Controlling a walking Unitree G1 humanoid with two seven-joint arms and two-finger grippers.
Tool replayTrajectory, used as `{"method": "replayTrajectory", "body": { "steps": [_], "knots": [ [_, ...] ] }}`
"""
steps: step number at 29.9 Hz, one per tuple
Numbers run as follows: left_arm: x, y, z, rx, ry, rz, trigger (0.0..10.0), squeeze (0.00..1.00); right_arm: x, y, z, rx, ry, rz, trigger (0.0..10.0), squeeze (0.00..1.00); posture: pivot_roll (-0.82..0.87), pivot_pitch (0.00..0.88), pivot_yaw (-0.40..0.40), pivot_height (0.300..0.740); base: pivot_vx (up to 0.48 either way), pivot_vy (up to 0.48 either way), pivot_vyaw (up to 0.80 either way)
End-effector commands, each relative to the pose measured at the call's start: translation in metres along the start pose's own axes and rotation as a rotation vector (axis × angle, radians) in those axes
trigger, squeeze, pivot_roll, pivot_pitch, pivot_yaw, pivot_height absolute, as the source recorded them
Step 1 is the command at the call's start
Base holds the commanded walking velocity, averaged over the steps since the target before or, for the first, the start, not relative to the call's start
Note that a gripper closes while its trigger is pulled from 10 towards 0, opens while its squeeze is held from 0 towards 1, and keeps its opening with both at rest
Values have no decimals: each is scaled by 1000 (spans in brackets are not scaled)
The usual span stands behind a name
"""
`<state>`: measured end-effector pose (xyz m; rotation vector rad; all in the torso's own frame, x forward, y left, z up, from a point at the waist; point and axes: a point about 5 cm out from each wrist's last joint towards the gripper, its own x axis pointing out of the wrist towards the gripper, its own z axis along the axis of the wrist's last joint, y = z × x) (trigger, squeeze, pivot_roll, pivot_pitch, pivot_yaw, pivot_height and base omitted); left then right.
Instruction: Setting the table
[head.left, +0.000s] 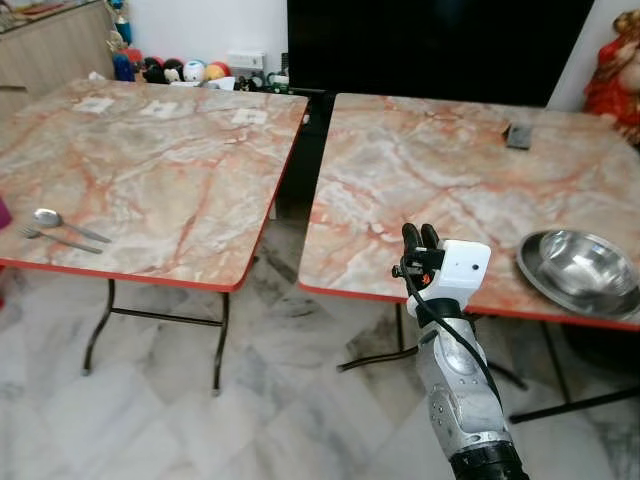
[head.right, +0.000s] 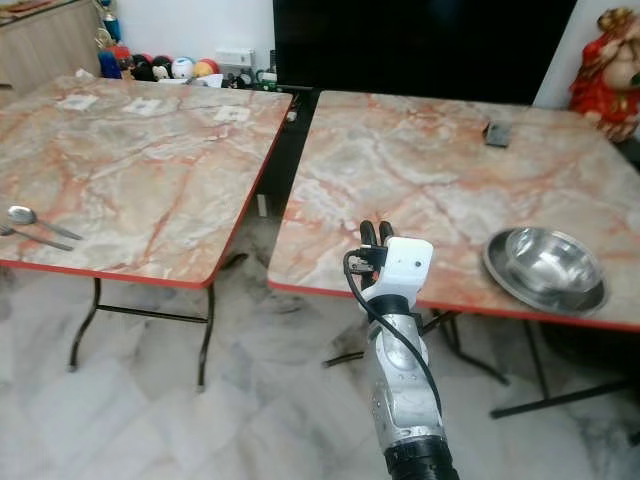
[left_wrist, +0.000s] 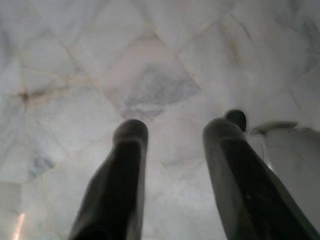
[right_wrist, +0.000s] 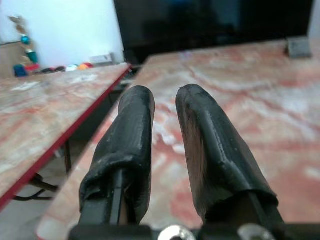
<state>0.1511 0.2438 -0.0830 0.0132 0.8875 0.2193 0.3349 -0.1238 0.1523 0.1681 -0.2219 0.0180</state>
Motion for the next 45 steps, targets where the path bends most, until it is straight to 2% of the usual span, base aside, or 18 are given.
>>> {"method": "replayTrajectory", "body": {
  "steps": [1, 45],
  "knots": [
    [-2, 6, -5, -5, 25, 19, 10000, 0, 1, 2, 2, 4, -10, 6, 10000, 0, 107, 126, -14, 740, 0, 480, 0],
    [-2, 6, -8, -22, 30, 25, 10000, 0, 4, 6, 1, 9, -6, 24, 10000, 0, 108, 151, -20, 740, 0, 470, 0]
  ]
}}
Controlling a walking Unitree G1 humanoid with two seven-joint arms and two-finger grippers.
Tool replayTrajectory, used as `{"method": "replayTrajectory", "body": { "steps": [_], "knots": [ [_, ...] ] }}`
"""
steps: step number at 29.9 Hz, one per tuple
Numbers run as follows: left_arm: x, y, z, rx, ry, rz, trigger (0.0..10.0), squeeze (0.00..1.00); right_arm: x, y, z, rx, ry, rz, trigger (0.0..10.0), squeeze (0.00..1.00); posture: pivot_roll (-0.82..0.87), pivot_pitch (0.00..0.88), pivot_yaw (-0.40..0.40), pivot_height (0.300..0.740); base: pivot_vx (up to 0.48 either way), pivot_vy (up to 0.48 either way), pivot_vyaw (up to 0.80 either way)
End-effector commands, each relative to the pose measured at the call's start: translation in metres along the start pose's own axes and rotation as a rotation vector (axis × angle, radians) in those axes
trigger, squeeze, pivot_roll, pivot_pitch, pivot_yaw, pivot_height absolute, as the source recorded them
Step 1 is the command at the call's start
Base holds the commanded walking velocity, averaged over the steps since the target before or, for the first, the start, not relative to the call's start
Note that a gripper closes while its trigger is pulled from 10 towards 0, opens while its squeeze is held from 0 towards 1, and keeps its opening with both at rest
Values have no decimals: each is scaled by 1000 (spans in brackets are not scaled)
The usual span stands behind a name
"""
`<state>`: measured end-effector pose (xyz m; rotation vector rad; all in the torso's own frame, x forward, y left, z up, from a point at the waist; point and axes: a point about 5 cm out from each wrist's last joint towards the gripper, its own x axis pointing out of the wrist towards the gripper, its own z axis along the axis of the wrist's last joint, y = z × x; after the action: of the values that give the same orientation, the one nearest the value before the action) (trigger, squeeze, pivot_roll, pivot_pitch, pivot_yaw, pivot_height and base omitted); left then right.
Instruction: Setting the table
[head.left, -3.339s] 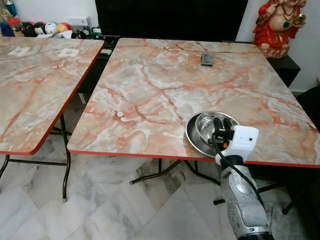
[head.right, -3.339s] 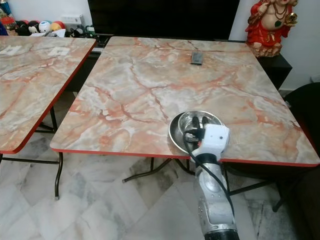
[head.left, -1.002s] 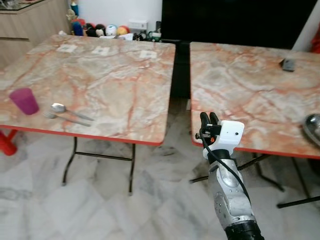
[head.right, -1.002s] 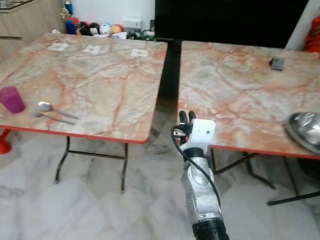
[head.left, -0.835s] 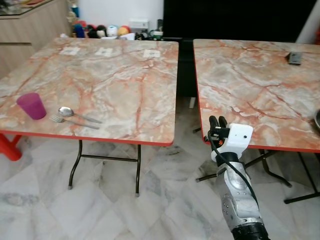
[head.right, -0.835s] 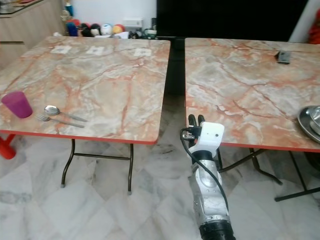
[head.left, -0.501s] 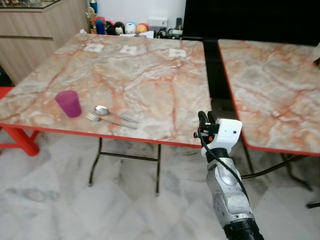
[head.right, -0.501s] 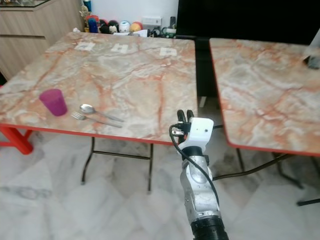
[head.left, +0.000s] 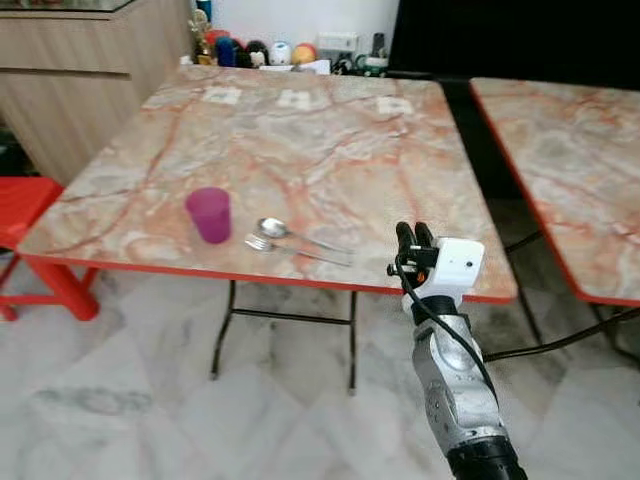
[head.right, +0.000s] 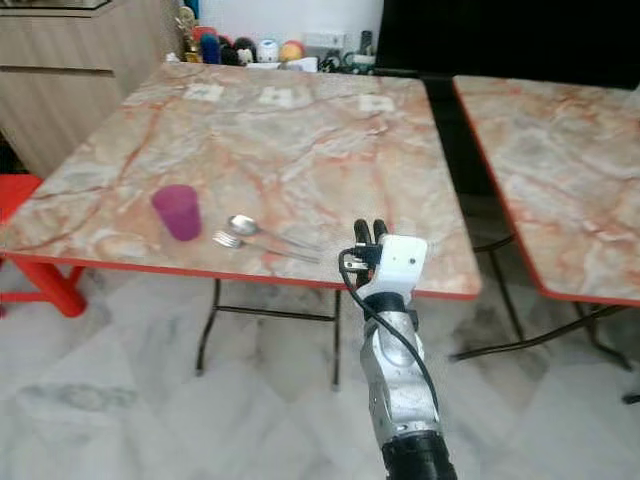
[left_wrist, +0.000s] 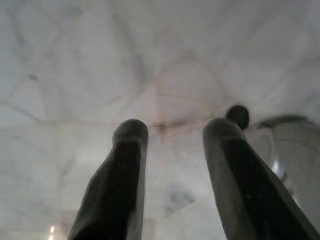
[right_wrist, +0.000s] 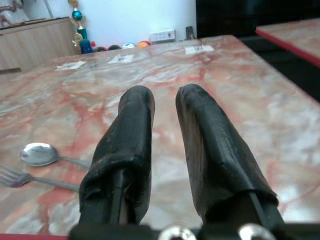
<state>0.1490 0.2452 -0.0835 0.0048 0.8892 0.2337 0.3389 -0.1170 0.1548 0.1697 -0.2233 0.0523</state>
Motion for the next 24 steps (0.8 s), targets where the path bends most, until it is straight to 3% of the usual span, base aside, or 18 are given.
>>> {"method": "replayTrajectory", "body": {
  "steps": [1, 14, 24],
  "knots": [
    [-2, 4, -6, -9, 27, 16, 10000, 0, 0, -1, 1, 4, -7, -10, 10000, 0, 108, 151, -20, 740, 0, 394, 0],
    [-2, 6, -7, -7, 26, 18, 10000, 0, 0, -1, 1, 6, -8, -11, 10000, 0, 110, 152, -17, 740, 0, 349, 0],
    [-2, 10, -5, 0, 22, 18, 10000, 0, 0, -1, 0, 8, -8, -10, 10000, 0, 111, 154, -18, 740, 0, 0, 0]
  ]
}}
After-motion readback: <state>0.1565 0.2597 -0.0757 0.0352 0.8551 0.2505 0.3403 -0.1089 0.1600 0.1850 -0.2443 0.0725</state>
